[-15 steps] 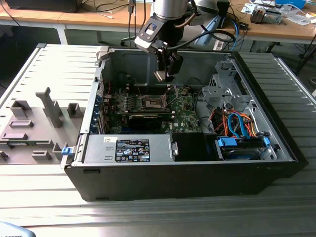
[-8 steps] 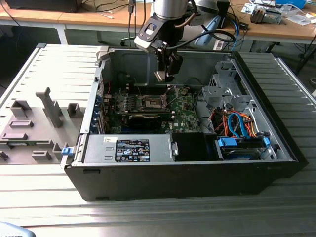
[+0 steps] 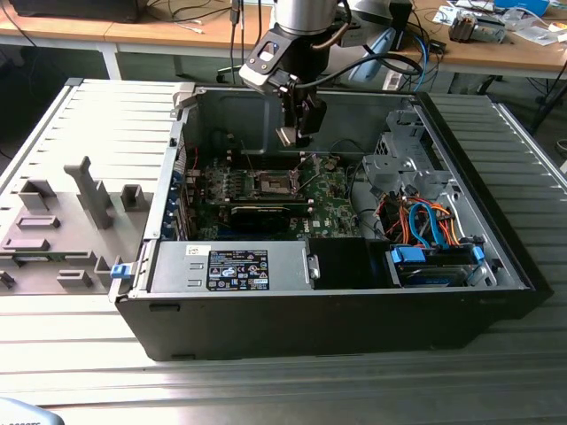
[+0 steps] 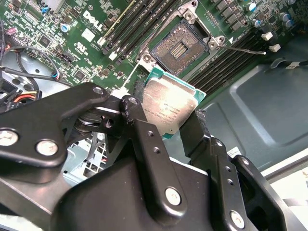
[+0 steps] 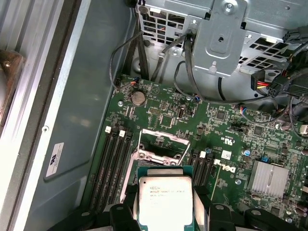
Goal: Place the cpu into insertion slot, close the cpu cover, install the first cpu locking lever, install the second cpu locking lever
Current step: 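Place the cpu into insertion slot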
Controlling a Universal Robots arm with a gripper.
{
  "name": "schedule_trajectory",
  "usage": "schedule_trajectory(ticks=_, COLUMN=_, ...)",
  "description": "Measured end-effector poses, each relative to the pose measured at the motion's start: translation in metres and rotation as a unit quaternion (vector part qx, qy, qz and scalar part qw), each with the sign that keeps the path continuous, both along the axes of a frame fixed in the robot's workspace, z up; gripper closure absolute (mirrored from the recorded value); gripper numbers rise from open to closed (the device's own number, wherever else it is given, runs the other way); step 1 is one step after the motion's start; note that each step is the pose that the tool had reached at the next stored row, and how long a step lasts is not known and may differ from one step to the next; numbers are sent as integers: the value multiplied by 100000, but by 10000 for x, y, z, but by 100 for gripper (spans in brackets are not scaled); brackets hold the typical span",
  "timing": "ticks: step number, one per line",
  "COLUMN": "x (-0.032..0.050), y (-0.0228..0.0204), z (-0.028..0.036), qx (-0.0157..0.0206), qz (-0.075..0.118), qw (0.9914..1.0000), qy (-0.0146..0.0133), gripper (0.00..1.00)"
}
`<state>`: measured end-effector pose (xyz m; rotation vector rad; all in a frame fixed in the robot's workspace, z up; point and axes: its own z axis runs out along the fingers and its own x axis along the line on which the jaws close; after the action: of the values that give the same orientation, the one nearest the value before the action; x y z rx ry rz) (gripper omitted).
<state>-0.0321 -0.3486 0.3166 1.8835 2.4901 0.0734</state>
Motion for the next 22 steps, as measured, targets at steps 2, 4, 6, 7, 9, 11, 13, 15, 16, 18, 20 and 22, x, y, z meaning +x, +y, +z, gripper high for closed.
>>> schedule_trajectory(ticks=2, x=0, y=0, z=0, qx=-96, qz=-594, qw=99998, qy=4, gripper=45)
schedule_trajectory(ticks=4, x=0, y=0, z=0, qx=-104, qz=-613, qw=99998, qy=-1, gripper=45)
schedule_trajectory(ticks=6, x=0, y=0, z=0, qx=-125, qz=-651, qw=99998, qy=1, gripper=45)
schedule_trajectory(ticks=7, x=0, y=0, z=0, qx=-220, qz=-748, qw=99997, qy=1, gripper=45)
schedule_trajectory(ticks=9, x=0, y=0, z=0, qx=-456, qz=-830, qw=99996, qy=-3, gripper=45)
schedule_trajectory(ticks=11, x=0, y=0, z=0, qx=-513, qz=-846, qw=99995, qy=-2, gripper=45)
schedule_trajectory(ticks=13, x=0, y=0, z=0, qx=-586, qz=-889, qw=99994, qy=-4, gripper=45)
schedule_trajectory(ticks=15, x=0, y=0, z=0, qx=-630, qz=-936, qw=99994, qy=-2, gripper=45)
schedule_trajectory(ticks=16, x=0, y=0, z=0, qx=-631, qz=-938, qw=99994, qy=-3, gripper=45)
schedule_trajectory(ticks=18, x=0, y=0, z=0, qx=-660, qz=-965, qw=99993, qy=-3, gripper=45)
schedule_trajectory(ticks=20, x=0, y=0, z=0, qx=-671, qz=-974, qw=99993, qy=-4, gripper=45)
schedule_trajectory(ticks=22, x=0, y=0, z=0, qx=-686, qz=-985, qw=99993, qy=-4, gripper=45)
